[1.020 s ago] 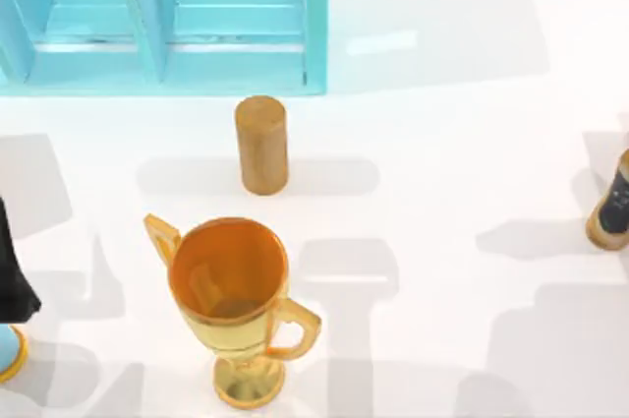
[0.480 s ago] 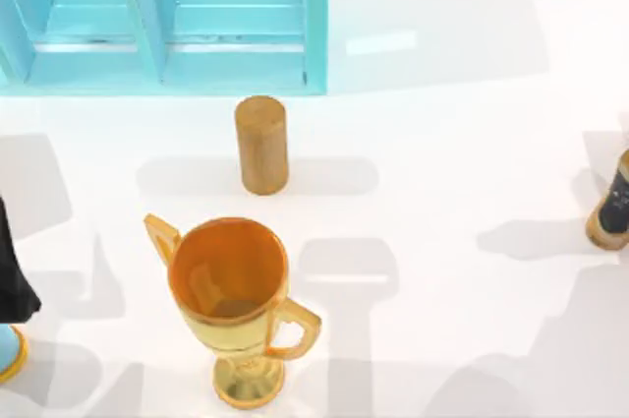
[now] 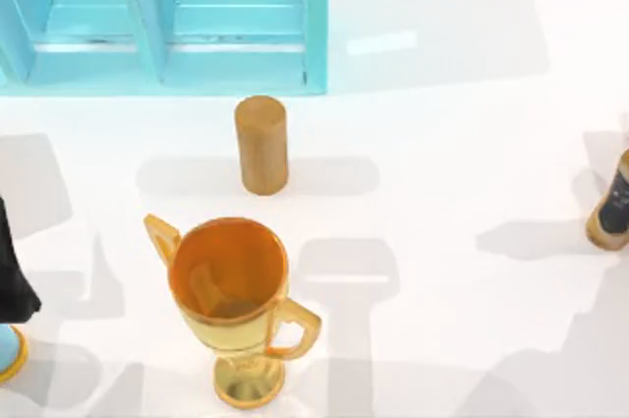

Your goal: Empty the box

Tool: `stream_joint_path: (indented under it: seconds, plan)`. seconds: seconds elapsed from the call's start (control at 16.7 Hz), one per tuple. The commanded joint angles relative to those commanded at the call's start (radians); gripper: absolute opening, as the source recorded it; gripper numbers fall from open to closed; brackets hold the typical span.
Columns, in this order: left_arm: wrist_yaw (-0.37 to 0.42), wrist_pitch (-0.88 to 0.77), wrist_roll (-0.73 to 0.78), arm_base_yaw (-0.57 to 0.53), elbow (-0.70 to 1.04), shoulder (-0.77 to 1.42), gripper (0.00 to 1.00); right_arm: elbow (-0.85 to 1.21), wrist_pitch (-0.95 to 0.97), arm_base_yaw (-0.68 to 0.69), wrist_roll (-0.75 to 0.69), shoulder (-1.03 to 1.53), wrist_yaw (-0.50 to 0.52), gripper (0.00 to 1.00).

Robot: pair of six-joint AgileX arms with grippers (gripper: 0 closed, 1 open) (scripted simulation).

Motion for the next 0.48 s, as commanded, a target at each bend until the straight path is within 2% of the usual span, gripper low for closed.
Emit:
stream_joint_path:
  seconds: [0.48]
  plan:
    - [0.000,0.000,0.000,0.000,0.000,0.000,1.00,-0.171,0.277,0.002,0.004,0.104,0.001,1.00]
